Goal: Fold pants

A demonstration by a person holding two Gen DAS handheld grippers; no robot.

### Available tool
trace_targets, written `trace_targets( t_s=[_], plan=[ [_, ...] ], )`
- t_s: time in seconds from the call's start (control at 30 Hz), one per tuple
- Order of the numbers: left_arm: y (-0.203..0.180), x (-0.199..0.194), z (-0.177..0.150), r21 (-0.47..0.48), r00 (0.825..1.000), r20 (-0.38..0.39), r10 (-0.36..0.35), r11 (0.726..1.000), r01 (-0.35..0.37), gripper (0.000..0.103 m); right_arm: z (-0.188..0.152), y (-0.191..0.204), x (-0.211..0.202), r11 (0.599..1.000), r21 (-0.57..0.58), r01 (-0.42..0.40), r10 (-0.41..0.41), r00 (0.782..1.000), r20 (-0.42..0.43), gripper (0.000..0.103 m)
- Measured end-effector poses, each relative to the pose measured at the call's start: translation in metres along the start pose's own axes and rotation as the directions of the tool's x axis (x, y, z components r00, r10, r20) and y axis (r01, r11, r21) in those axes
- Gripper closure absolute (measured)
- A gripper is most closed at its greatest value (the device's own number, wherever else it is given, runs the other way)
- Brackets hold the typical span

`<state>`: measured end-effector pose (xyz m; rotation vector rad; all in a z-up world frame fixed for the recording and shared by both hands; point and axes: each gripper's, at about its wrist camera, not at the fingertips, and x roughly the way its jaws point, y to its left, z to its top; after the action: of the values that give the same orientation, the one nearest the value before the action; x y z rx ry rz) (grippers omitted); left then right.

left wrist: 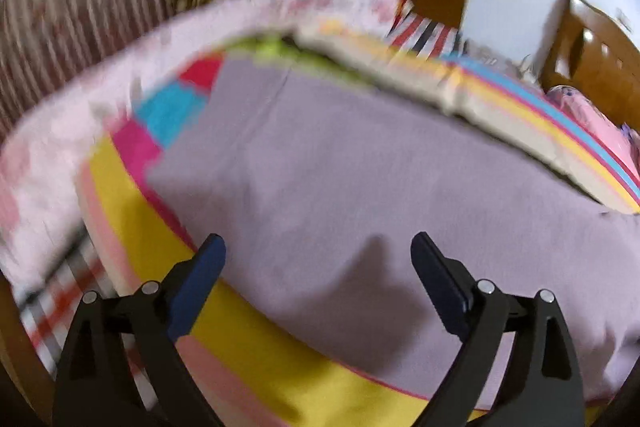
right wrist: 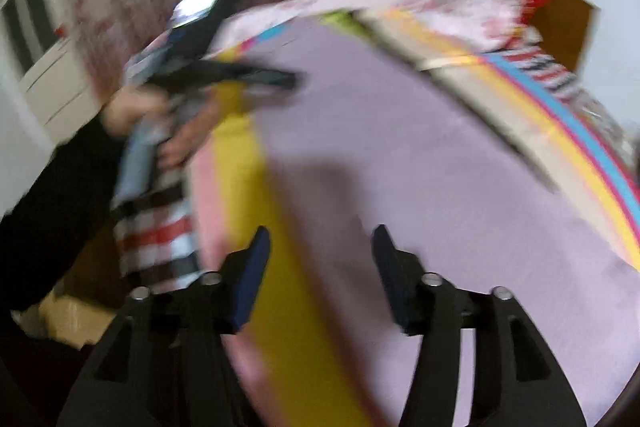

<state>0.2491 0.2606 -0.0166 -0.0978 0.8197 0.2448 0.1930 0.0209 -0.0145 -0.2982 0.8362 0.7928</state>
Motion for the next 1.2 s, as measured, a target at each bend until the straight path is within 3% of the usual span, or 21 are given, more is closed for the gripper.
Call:
trace_targets(
  t_s=[0.07,0.1,0.2,0.27,0.37,0.43,0.5,0.67,0.83,1.2],
  plan=[
    [-0.026,-0.017,0.012,0.052,0.998,0.049,-0.043,0.998,0.041,0.002,-0.001,-0.031,-0.012,0.992,0.084,0.093,-0.095,0.995,0.024,0.042],
    [-0.039,-0.020,0.016,0.079,0.995,0.050,-0.084,0.994,0.080,0.002,-0.003,-0.055,-0.017,0.978,0.148,0.148,-0.153,0.988,0.023,0.042],
    [-0.087,-0.014,0.026,0.190,0.985,0.025,-0.168,0.969,0.161,0.002,-0.013,-0.107,-0.024,0.941,0.262,0.215,-0.225,0.974,0.006,0.042],
    [-0.116,0.001,0.029,0.254,0.984,-0.008,-0.179,0.951,0.175,0.002,-0.016,-0.135,-0.028,0.935,0.313,0.165,-0.179,0.984,0.016,0.046],
    [-0.133,0.019,0.025,0.251,0.979,-0.092,-0.184,0.947,0.202,0.003,-0.003,-0.164,-0.022,0.958,0.272,0.087,-0.097,0.995,0.024,0.061],
    [-0.139,0.024,0.016,0.240,0.975,-0.115,-0.191,0.947,0.214,0.003,0.012,-0.170,-0.009,0.979,0.193,0.067,-0.067,0.998,-0.002,0.068],
    [-0.137,0.034,0.005,0.246,0.978,-0.138,-0.155,0.951,0.185,0.002,0.029,-0.172,0.008,0.995,0.100,0.024,-0.021,0.999,-0.025,0.075],
    [-0.133,0.041,-0.005,0.229,0.978,-0.135,-0.159,0.955,0.187,0.001,0.061,-0.168,0.052,0.997,-0.012,-0.074,0.072,0.990,-0.125,0.087],
    [-0.133,0.042,-0.004,0.212,0.978,-0.137,-0.159,0.960,0.185,0.001,0.061,-0.156,0.068,0.984,-0.068,-0.167,0.152,0.970,-0.192,0.088],
    [-0.134,0.041,-0.005,0.209,0.978,-0.137,-0.159,0.960,0.185,0.001,0.056,-0.153,0.075,0.976,-0.104,-0.190,0.162,0.959,-0.231,0.082]
  ],
)
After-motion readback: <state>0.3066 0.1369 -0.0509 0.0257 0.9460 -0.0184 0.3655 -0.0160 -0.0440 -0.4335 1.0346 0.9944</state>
